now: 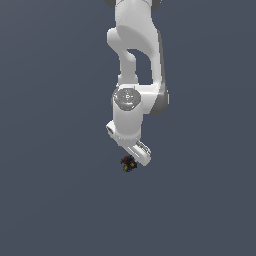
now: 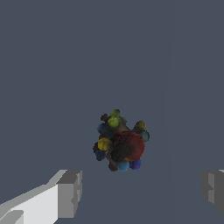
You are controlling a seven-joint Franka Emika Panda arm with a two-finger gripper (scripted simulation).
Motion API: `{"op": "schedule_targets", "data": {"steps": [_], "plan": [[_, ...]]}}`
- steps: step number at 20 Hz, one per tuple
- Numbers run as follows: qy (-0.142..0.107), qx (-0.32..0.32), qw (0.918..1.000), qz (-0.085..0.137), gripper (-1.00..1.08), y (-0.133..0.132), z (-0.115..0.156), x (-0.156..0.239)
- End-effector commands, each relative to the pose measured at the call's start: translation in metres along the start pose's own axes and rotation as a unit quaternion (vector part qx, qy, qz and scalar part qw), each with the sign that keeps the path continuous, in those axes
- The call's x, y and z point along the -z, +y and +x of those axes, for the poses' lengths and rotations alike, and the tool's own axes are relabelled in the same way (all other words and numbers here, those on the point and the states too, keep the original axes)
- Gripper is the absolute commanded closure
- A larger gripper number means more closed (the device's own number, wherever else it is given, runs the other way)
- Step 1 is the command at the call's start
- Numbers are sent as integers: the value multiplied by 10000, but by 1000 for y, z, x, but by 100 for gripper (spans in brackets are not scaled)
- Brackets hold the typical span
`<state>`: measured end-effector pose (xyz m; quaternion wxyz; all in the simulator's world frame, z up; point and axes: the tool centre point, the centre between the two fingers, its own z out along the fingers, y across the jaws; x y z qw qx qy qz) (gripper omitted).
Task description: Pick up the object and move it to a goal position.
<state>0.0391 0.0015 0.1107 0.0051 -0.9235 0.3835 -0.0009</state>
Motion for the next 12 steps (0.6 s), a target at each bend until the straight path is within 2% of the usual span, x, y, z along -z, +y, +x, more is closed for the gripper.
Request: {"op": "schedule_targets", "data": {"steps": [1, 12], "plan": [[0, -352, 9994, -9, -92, -2, 2, -7], [13, -1387, 9903, -41, -92, -7, 6, -27]]}}
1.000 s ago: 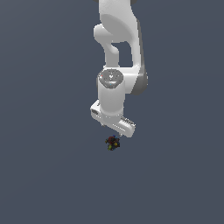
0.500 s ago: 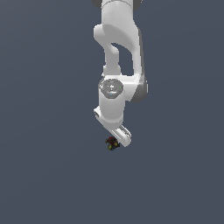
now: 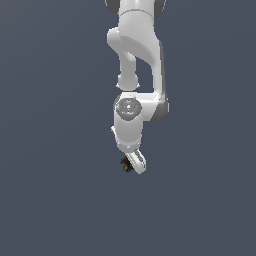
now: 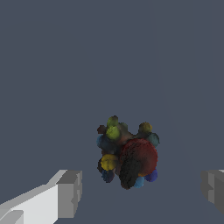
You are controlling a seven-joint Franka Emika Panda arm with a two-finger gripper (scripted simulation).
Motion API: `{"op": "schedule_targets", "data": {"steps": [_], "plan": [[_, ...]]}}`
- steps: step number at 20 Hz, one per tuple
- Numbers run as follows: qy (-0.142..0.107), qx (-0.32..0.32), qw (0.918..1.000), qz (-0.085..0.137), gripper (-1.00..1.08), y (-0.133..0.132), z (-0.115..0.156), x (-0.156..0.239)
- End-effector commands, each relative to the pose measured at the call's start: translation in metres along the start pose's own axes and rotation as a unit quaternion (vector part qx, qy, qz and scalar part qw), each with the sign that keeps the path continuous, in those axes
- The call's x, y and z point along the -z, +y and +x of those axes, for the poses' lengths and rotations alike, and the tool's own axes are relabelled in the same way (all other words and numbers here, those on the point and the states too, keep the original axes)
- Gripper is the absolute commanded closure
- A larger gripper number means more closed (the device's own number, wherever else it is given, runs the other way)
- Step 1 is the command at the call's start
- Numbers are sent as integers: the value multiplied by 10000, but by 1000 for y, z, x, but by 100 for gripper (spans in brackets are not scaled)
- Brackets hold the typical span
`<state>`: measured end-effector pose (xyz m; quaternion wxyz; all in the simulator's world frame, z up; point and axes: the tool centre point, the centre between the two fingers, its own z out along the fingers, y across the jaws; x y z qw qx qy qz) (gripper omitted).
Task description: Pick up the object and move it to a goal position.
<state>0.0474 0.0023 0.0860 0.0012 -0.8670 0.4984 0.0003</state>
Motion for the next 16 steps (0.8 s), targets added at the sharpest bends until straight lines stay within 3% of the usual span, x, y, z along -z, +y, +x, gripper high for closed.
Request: {"op": "schedule_targets", "data": {"steps": [1, 16], "plan": [[5, -163, 9999, -3, -92, -1, 1, -3], [8, -321, 9995, -9, -92, -1, 1, -26]]}}
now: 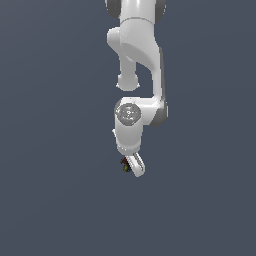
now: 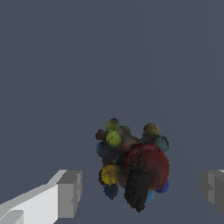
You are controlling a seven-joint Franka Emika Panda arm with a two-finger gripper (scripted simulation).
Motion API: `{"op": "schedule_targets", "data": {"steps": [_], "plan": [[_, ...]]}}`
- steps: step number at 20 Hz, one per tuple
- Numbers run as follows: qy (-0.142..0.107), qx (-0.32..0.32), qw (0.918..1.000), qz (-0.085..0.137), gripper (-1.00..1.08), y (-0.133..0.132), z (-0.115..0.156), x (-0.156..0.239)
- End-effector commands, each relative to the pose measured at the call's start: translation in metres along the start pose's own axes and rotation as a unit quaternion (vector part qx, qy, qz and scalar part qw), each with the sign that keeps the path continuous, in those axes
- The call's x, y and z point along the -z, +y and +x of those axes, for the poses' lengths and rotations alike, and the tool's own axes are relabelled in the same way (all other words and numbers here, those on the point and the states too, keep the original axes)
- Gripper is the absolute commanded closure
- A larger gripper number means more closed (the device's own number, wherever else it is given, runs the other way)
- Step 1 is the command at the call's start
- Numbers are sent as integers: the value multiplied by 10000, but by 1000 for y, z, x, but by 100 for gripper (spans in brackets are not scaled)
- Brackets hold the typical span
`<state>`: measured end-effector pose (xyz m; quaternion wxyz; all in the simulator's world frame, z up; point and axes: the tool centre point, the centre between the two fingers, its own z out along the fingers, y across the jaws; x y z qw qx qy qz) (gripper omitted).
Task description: Pick up the object and move it to a goal position.
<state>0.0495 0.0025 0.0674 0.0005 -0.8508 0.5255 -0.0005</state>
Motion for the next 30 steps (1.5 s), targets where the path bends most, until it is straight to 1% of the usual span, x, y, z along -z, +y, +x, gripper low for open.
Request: {"op": "schedule_targets", "data": {"steps": [1, 5, 10, 11, 20, 21, 23, 30], "plan": [[-3, -8, 10000, -7, -92, 1, 0, -13], [-2, -18, 10000, -7, -92, 1, 0, -32], [-2, -18, 10000, -7, -92, 0, 0, -38], [-2, -18, 10000, -7, 108, 0, 0, -38], [-2, -18, 10000, -7, 108, 0, 0, -38], [10, -10, 10000, 36, 108, -3, 0, -33], [10, -10, 10000, 36, 108, -3, 0, -32], [9, -11, 10000, 34, 108, 9, 1, -24]]}}
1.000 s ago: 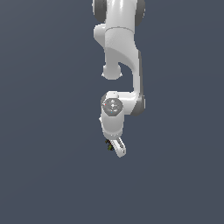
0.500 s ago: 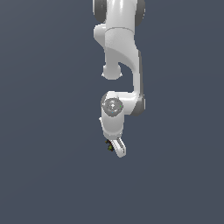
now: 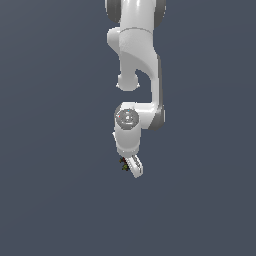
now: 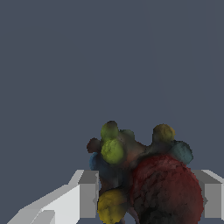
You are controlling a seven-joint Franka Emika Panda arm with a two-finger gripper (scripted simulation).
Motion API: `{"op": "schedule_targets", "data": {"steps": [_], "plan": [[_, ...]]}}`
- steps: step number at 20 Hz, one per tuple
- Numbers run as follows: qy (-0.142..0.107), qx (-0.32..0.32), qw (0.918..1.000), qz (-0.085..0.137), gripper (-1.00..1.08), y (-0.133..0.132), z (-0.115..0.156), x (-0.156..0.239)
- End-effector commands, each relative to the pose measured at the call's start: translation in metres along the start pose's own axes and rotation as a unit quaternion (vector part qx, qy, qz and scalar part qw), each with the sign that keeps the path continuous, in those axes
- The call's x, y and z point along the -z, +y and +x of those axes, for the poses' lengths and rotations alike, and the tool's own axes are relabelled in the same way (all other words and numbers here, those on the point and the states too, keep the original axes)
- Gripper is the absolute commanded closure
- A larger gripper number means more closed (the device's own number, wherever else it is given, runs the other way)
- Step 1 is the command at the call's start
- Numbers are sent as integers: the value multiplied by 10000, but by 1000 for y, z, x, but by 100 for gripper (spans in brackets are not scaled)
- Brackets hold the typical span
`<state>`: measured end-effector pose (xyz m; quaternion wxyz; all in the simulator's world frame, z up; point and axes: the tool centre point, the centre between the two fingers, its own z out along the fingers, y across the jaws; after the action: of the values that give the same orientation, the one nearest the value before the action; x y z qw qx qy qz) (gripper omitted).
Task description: Pick up the object and move it to a goal position.
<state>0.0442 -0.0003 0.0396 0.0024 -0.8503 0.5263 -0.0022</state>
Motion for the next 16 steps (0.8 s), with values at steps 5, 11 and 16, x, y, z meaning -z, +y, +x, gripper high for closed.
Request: {"op": "schedule_targets", "data": {"steps": [5, 11, 16], "plan": [[0, -2, 10000, 5, 108, 21, 2, 16], [-5, -4, 10000, 0, 108, 56, 4, 40], [-12, -5, 10000, -7, 108, 93, 7, 67]]}}
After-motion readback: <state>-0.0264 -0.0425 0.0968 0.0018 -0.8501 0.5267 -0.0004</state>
